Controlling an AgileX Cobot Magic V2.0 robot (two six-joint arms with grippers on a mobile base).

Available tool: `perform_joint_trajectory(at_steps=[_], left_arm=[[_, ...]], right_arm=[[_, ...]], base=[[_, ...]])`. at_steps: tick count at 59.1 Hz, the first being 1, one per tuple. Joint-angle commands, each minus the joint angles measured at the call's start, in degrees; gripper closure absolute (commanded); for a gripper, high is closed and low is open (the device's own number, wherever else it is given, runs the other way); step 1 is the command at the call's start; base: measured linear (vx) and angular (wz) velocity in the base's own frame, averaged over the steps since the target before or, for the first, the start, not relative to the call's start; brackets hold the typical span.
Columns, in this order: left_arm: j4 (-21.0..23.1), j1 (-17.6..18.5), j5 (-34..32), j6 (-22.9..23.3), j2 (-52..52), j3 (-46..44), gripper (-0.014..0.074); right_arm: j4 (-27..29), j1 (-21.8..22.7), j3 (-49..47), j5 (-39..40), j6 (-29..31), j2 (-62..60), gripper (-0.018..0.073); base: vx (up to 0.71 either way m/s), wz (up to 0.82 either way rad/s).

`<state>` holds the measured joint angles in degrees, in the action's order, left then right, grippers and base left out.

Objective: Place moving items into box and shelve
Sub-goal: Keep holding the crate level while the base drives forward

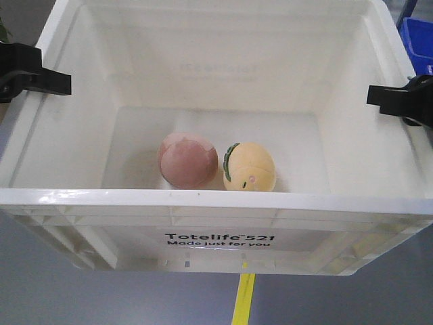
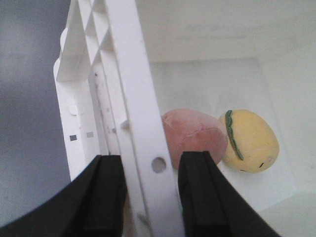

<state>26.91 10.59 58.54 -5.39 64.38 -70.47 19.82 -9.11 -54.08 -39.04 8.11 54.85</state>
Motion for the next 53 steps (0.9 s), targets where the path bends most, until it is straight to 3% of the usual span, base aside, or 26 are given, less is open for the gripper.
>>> perform_joint_trajectory(at_steps=[1, 53], left_arm=[[6.40, 0.31, -6.08, -1.74, -1.95, -2.80, 0.0603], [6.40, 0.31, -6.08, -1.74, -1.95, -2.80, 0.0603]], right_arm=[[3.25, -0.05, -2.77, 8.04, 0.02, -1.32, 0.0565], [3.30, -0.05, -2.77, 7.99, 0.02, -1.32, 0.0565]], base=[[0.39, -0.01], [0.43, -0.06]])
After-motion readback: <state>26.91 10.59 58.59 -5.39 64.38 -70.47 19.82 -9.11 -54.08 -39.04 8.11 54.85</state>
